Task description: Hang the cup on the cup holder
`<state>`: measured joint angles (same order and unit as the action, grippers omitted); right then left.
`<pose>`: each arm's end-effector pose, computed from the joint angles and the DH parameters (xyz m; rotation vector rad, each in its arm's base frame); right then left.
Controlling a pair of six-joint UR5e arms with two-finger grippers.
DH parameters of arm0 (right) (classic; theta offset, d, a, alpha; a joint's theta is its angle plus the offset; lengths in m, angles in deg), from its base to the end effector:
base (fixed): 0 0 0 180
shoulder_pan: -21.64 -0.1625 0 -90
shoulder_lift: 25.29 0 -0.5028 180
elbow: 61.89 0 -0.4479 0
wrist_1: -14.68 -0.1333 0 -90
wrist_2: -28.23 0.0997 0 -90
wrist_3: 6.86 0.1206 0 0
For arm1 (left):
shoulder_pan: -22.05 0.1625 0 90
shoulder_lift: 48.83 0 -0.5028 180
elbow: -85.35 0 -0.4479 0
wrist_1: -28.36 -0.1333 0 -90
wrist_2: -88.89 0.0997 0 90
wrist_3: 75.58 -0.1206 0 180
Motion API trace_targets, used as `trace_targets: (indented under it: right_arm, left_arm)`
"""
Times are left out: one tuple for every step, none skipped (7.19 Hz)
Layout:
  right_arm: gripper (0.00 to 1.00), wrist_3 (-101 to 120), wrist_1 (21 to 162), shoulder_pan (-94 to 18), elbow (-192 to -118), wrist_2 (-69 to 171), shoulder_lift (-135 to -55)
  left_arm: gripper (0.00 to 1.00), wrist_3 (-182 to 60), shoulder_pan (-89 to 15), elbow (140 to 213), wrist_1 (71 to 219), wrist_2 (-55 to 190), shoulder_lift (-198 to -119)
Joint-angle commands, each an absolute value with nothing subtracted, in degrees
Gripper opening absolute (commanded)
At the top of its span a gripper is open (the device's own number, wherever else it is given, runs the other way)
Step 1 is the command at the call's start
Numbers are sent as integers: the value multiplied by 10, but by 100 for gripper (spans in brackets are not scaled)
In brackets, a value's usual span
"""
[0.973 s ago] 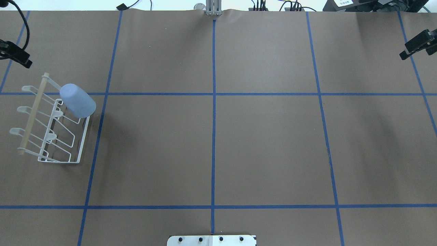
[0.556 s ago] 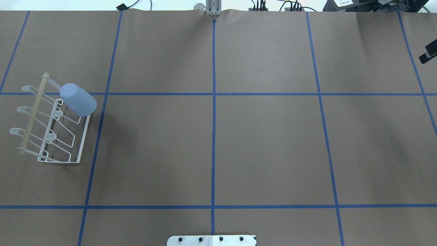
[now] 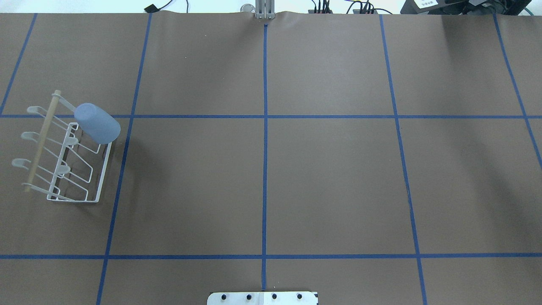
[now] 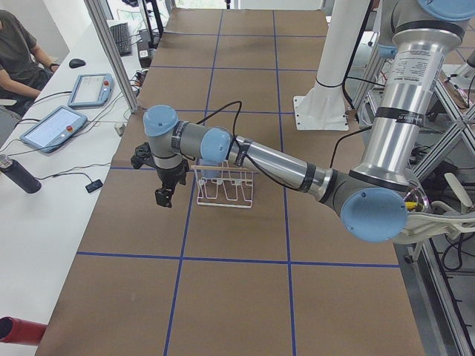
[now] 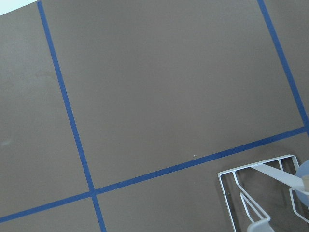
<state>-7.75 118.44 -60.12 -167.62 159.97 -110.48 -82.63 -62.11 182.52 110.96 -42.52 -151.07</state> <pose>-0.0294 -0.5729 0.5840 0.0663 -0.7346 -0.1952 0.0124 -0.6475 0.5727 0.2087 0.7204 0.2901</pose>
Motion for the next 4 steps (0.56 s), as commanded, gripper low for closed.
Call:
trace_targets:
  right_arm:
    - [100,-73,1186,-601,-1675,1615,-1103]
    - [100,-74,1185,-601,-1674,1628,-1102]
    - [100,-82,1185,-602,-1676,1629,-1100]
    - [100,-83,1181,-602,-1675,1622,-1099]
  left_arm:
    - [98,-890,-625,1846,1110,-380,-1464]
    - [98,-884,-625,1848,1112,-385,-1445]
    - [98,-875,-625,1847,1115,-387,-1439]
    - [98,-873,-633,1859,1108,-400,-1438]
